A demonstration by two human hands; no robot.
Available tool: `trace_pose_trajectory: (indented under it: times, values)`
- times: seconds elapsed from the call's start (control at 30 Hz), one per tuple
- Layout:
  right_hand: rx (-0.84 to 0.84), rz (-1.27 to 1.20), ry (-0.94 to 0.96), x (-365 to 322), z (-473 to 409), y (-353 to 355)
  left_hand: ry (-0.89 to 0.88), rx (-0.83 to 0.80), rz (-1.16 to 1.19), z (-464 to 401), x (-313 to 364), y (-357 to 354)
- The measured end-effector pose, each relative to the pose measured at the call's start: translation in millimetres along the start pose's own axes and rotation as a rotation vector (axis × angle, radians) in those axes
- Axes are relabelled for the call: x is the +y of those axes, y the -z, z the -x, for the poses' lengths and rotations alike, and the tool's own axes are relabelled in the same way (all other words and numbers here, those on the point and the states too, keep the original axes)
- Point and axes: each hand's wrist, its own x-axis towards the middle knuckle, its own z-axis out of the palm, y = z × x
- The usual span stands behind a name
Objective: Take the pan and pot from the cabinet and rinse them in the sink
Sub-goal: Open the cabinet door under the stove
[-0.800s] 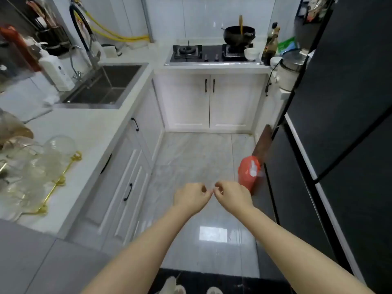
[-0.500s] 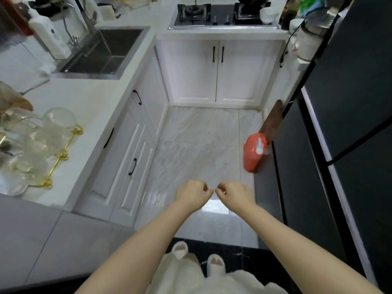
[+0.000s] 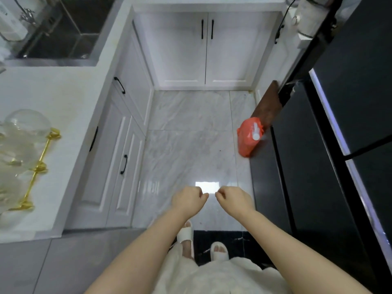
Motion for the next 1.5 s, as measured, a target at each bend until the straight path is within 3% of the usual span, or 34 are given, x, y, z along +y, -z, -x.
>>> trace_pose_trajectory:
  times: [0.43, 1.1, 1.5]
  values:
    - [0.046, -0.034, -0.073, -46.7, -61.8, 4.6, -0.052, -0.070, -0.046, -63.5, -51.3, 44.5]
    - [-0.035, 0.045, 0.049, 12.8, -199.7, 96.9, 0.133, -0.059, 0.081, -194.9, 21.0, 104.1]
    - [-0.083, 0.027, 0.004, -19.8, -299.7, 145.0, 0.140, -0.059, 0.109, -283.2, 12.9, 170.9]
